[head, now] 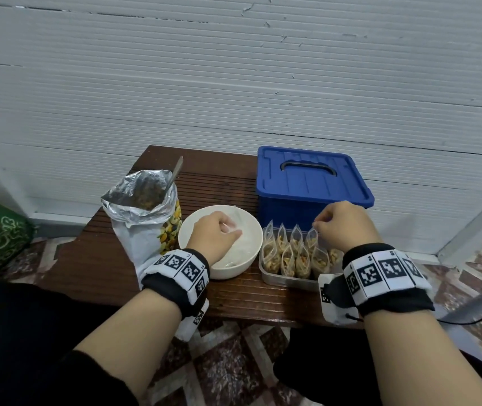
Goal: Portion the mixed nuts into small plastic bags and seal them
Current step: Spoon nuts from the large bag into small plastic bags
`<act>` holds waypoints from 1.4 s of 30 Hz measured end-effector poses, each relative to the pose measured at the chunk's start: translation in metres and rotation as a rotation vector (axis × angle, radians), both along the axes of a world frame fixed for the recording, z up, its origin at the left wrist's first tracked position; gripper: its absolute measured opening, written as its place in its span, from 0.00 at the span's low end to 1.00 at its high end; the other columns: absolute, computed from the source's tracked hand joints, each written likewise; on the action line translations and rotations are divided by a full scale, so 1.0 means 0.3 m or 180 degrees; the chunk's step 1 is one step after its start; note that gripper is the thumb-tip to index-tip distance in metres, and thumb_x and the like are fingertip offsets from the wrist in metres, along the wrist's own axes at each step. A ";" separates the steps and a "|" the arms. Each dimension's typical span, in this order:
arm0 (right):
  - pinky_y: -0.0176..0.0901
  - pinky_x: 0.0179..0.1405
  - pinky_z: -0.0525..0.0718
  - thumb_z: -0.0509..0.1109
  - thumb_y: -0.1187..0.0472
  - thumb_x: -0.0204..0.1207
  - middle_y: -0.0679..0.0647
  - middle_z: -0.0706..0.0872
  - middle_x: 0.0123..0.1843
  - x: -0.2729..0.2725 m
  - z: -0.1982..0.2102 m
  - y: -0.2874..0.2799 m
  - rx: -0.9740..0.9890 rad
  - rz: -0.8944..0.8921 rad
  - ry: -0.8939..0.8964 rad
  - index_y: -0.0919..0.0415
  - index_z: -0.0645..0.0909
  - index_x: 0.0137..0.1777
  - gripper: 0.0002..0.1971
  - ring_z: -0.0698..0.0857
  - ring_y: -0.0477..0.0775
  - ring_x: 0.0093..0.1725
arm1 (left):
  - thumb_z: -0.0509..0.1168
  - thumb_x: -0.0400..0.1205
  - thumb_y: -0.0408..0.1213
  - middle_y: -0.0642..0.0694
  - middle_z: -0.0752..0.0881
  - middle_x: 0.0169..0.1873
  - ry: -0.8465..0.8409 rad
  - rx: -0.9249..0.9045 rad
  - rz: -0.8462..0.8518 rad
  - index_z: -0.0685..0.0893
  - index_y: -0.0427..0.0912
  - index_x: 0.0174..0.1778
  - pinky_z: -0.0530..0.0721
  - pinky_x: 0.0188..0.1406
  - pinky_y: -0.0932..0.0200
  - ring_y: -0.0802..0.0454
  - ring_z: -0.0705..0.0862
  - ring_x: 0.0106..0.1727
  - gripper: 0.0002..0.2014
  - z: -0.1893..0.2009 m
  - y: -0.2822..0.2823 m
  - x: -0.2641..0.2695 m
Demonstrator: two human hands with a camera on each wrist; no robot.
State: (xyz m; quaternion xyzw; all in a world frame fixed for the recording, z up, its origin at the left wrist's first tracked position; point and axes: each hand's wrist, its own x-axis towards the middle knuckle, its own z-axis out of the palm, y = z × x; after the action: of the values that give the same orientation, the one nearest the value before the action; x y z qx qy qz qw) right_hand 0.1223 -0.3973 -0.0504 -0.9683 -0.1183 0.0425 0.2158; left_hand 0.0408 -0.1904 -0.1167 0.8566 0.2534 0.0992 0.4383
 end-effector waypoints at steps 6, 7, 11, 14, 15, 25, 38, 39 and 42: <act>0.39 0.40 0.78 0.66 0.47 0.80 0.49 0.89 0.42 -0.037 0.025 0.075 0.1003 0.0462 0.0286 0.57 0.87 0.45 0.15 0.83 0.44 0.39 | 0.73 0.78 0.37 0.53 0.80 0.47 -0.0945 -0.1051 0.0072 0.75 0.46 0.49 0.81 0.55 0.56 0.53 0.81 0.56 0.12 0.060 -0.038 0.008; 0.37 0.39 0.78 0.66 0.43 0.79 0.48 0.90 0.40 -0.046 0.028 0.091 0.1196 0.0511 0.0466 0.56 0.88 0.44 0.18 0.84 0.42 0.39 | 0.73 0.78 0.36 0.51 0.80 0.48 -0.1027 -0.1210 0.0091 0.75 0.47 0.50 0.83 0.55 0.54 0.51 0.82 0.56 0.13 0.069 -0.046 0.009; 0.32 0.38 0.78 0.68 0.38 0.74 0.48 0.92 0.38 -0.074 0.033 0.138 0.1511 0.0740 0.0966 0.58 0.90 0.42 0.22 0.86 0.39 0.38 | 0.73 0.78 0.33 0.48 0.82 0.50 -0.1130 -0.1630 0.0163 0.73 0.46 0.56 0.85 0.57 0.51 0.52 0.84 0.55 0.17 0.083 -0.066 0.016; 0.31 0.37 0.79 0.73 0.46 0.75 0.49 0.92 0.37 -0.081 0.025 0.152 0.1645 0.0865 0.1037 0.60 0.90 0.40 0.16 0.87 0.42 0.38 | 0.74 0.77 0.39 0.45 0.83 0.55 -0.1142 -0.1695 0.0207 0.75 0.48 0.55 0.84 0.59 0.47 0.49 0.84 0.58 0.16 0.078 -0.063 0.019; 0.32 0.37 0.79 0.73 0.51 0.76 0.49 0.92 0.36 -0.078 0.022 0.153 0.1708 0.0840 0.1031 0.60 0.89 0.39 0.13 0.87 0.43 0.38 | 0.74 0.76 0.43 0.44 0.83 0.55 -0.1164 -0.1724 0.0203 0.77 0.47 0.55 0.85 0.57 0.49 0.48 0.84 0.58 0.16 0.082 -0.062 0.016; 0.27 0.26 0.76 0.70 0.57 0.79 0.53 0.91 0.37 -0.054 0.031 0.129 0.1682 0.0607 0.1034 0.66 0.85 0.43 0.12 0.85 0.41 0.31 | 0.72 0.78 0.45 0.44 0.88 0.37 -0.1547 -0.1988 0.0406 0.83 0.41 0.44 0.85 0.42 0.62 0.54 0.87 0.40 0.10 0.096 -0.028 -0.005; 0.33 0.33 0.76 0.68 0.57 0.81 0.50 0.88 0.32 -0.045 0.023 0.133 0.1643 0.0450 0.0798 0.63 0.82 0.36 0.14 0.85 0.43 0.32 | 0.70 0.79 0.49 0.47 0.82 0.50 -0.0930 -0.1559 0.0543 0.73 0.49 0.53 0.83 0.53 0.56 0.54 0.85 0.50 0.15 0.078 -0.027 -0.017; 0.33 0.33 0.76 0.68 0.57 0.81 0.50 0.89 0.33 -0.044 0.022 0.133 0.1626 0.0451 0.0793 0.65 0.83 0.38 0.13 0.85 0.43 0.32 | 0.73 0.76 0.51 0.49 0.80 0.56 -0.0932 -0.1207 0.0515 0.72 0.50 0.58 0.80 0.59 0.56 0.54 0.81 0.58 0.21 0.077 -0.027 -0.022; 0.32 0.31 0.76 0.69 0.55 0.80 0.51 0.89 0.35 -0.042 0.023 0.133 0.1502 0.0524 0.0866 0.65 0.84 0.42 0.13 0.86 0.43 0.33 | 0.78 0.67 0.56 0.59 0.71 0.66 -0.1139 -0.0057 -0.0033 0.70 0.57 0.70 0.67 0.69 0.60 0.60 0.68 0.69 0.36 0.098 -0.031 -0.044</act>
State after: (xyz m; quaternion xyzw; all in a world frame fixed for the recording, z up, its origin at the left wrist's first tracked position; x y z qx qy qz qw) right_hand 0.1097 -0.3575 -0.0434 -0.8638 -0.1731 0.1608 0.4450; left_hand 0.0277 -0.1996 -0.0872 0.8227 0.1678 0.2456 0.4845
